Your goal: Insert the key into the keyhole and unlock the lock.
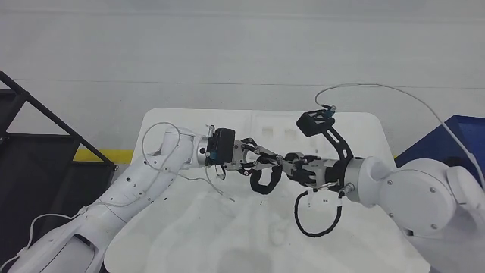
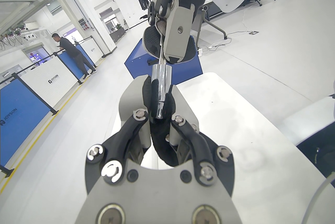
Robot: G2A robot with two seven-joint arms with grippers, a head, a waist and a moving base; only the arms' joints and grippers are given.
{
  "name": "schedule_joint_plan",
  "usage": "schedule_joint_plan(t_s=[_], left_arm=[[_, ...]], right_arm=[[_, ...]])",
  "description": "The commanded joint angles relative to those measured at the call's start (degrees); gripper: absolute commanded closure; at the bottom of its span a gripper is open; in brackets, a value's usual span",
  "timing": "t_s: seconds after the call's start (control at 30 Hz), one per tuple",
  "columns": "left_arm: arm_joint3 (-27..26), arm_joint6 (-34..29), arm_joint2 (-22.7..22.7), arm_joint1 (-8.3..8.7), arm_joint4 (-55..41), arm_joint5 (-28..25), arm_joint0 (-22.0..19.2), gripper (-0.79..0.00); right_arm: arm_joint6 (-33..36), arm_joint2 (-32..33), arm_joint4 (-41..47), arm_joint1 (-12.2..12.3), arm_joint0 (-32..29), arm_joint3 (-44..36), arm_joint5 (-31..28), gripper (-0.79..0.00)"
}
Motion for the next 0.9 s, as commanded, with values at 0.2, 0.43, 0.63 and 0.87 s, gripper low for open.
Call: schedule_joint_plan(t_s=[0.2,0.43,0.63,0.87], left_arm=[[-0.28,0.37,0.24,-0.19,1.37,-0.48,0.11,0.000],[0.54,0.17,0.30,-0.52,0.62,-1.08,0.12,0.000],[2.02,-1.33,0.17,-0.86,-2.37,-3.25,0.26,0.000],[4.60,-7.61,1.44,-0.96,-13.51,-7.45,0.13,0.000]], right_arm=[[0.30,0.20,1.30,0.06,-0.02,0.97,-0.88,0.000],[1.31,-0.24,2.35,0.06,0.52,1.92,-1.66,-0.376],[1.62,-0.02,3.59,0.09,1.28,2.50,-5.40,-0.785],[2.89,1.00,4.26,0.52,2.02,4.24,-20.90,-0.785]])
